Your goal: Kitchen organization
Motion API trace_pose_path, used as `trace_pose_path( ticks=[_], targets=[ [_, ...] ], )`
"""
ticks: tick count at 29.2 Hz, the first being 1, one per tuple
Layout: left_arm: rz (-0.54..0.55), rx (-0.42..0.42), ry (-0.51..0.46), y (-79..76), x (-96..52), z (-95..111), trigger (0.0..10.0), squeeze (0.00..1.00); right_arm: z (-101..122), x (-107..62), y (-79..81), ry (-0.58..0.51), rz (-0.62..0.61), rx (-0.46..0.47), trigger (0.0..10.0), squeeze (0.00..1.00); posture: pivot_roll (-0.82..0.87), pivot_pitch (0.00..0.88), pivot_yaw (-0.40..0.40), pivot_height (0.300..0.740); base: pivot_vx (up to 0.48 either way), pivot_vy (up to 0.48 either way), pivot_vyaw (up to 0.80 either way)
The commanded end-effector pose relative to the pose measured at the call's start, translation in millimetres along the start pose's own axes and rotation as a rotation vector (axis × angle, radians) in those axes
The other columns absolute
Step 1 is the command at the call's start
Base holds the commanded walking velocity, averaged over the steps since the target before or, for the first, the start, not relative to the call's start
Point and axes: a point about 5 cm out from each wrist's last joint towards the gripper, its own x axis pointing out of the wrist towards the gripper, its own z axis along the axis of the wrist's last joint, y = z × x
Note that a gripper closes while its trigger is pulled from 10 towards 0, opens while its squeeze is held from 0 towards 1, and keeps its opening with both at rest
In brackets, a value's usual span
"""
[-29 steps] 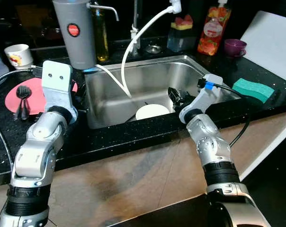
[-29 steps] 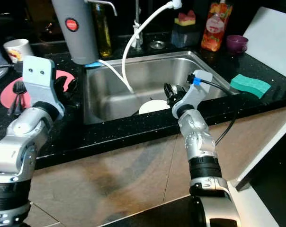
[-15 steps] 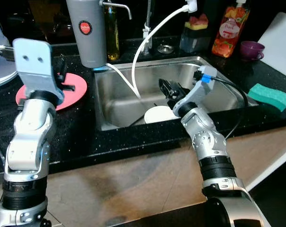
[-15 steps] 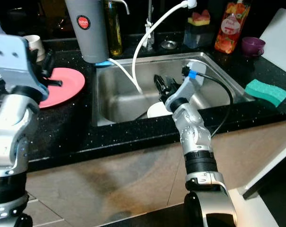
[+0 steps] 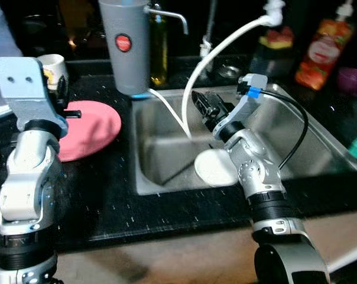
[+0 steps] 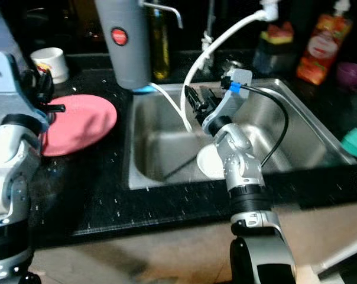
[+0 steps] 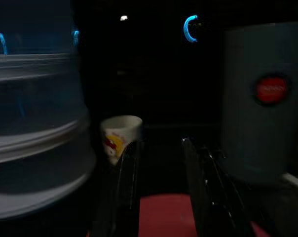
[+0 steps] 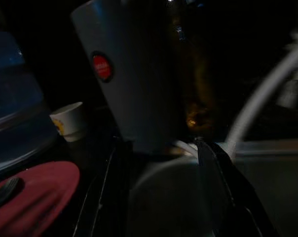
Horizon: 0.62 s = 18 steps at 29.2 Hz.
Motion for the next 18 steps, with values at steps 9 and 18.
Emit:
trace_pose_path(
  ticks=[9,18],
  targets=[
    [-0.098,-0.019,0.044,-14.9,-4.0,-6.2,10.0,0.0,-5.6,-7.3,-7.0,0.018,-0.012,-0.017,10.0,0.0,0.02,0.083,-0.02,0.74,0.0,0.0,0.0],
    [-0.047,0.008,0.273,-7.9,-14.5,-41.4,10.0,0.0,-14.7,-12.8,-11.8,0.053,-0.031,-0.067,10.0,0.0,0.02,0.082,-0.022,0.74,0.0,0.0,0.0]
  ],
)
